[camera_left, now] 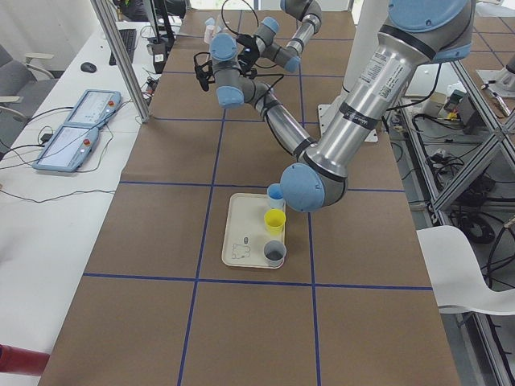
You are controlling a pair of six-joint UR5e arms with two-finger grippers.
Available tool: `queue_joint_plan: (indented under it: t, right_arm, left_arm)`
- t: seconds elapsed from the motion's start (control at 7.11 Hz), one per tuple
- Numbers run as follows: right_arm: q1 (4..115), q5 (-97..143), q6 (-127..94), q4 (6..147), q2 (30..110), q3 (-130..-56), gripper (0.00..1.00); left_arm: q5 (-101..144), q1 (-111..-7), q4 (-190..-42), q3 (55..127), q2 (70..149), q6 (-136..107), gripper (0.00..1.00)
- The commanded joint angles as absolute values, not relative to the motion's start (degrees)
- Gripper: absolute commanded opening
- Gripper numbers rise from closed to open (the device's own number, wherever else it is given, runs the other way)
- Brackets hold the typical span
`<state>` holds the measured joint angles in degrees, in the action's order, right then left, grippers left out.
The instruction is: Transfer IKEA cup to right arm and place on rack
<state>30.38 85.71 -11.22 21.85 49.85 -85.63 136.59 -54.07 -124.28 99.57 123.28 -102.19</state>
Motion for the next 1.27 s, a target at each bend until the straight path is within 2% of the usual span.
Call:
queue_joint_plan:
  t: [0.0, 0.56, 1.13]
  right_arm:
    - [30.41, 84.73, -8.80, 21.80, 49.92, -85.78, 1.00]
    - [30.32, 84.73, -6.59, 21.88, 50.01, -85.78, 0.99]
    - [30.23, 84.55, -5.89, 21.88, 50.10, -85.87, 0.91]
  left_arm:
    - [136.58, -53.53, -124.28, 98.71, 124.36, -101.95, 0.00]
    - [136.58, -53.00, -124.28, 97.47, 125.86, -101.95, 0.00]
    - [136.67, -53.00, -124.37, 97.47, 126.56, -101.95, 0.00]
